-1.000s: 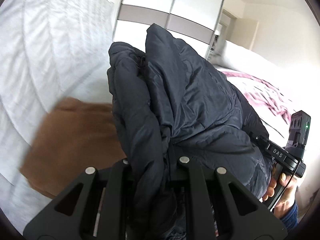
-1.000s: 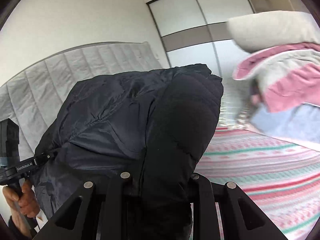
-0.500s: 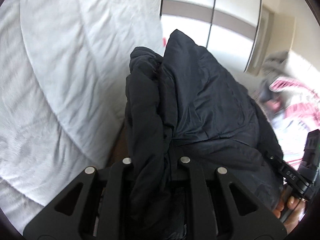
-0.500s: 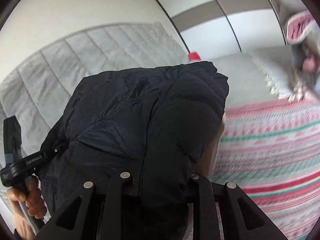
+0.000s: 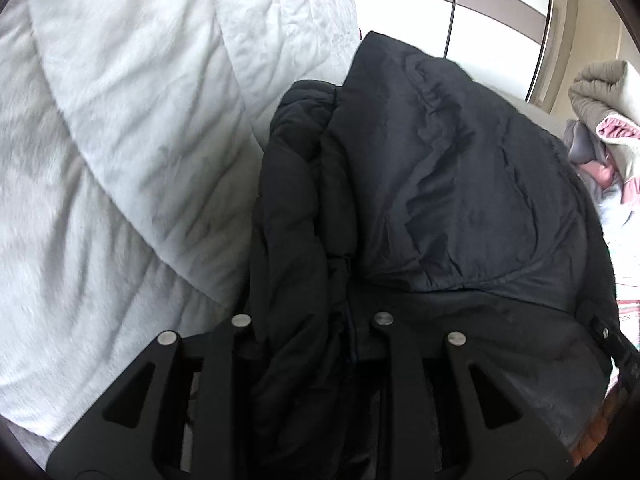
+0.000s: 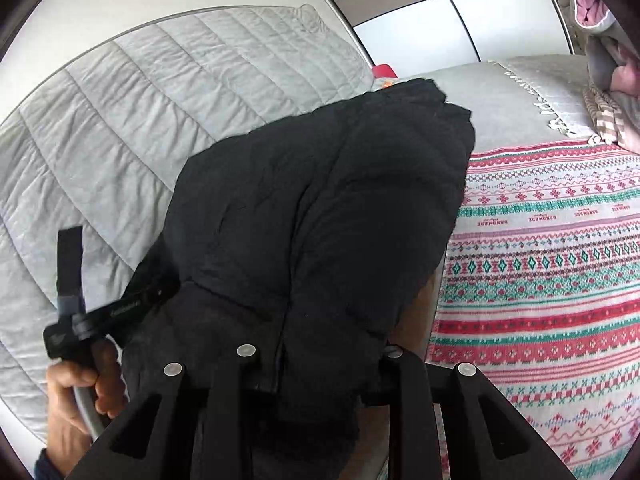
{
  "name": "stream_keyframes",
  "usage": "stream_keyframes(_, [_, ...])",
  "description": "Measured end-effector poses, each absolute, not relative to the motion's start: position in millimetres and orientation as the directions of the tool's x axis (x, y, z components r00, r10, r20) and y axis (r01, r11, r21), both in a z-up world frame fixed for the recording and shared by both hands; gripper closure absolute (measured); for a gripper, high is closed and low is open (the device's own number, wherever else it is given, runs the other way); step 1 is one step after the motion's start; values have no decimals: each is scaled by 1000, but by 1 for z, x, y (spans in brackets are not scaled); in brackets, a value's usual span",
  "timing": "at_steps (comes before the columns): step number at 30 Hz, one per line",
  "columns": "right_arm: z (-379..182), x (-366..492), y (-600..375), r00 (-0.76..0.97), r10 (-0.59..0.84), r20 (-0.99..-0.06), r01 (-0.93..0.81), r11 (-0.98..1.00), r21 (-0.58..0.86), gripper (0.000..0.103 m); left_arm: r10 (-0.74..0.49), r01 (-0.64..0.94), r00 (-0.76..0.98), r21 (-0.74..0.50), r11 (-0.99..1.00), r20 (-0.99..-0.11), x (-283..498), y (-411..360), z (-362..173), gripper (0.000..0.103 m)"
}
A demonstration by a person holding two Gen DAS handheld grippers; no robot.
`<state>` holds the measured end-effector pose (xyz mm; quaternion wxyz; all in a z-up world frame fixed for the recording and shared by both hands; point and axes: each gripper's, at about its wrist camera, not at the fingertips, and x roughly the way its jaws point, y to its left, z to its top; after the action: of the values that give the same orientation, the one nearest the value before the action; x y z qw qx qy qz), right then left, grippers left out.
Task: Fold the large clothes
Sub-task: 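Carry the held jacket with both tools toward the grey sofa, then lower the jacket onto the folded brown cloth and open both tools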
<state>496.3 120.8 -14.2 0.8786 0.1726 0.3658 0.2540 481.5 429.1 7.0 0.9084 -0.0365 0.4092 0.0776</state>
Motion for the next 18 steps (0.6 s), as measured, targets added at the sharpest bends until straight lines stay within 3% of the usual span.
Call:
stream_keyframes(4, [-26,509,128,580,555,-596,-304,826,474,73,115,-191,649,-14,982,-752,485,427,8,71])
stream_keyframes(8, [-27,516,125,533,583,-613,-334,810,481,67,139,-221,636,-7,975,-759,480,432,15,57])
stream_keyframes(13, [-20,499,108,506,599,-620,-342,800,493,50,211,-305,675,-7,952,-707,449,429,48,57])
stream_keyframes(18, [-2,446,81,569,561,-601,-402,828,392,43,301,-380,715,10,925,-631,377,408,75,57])
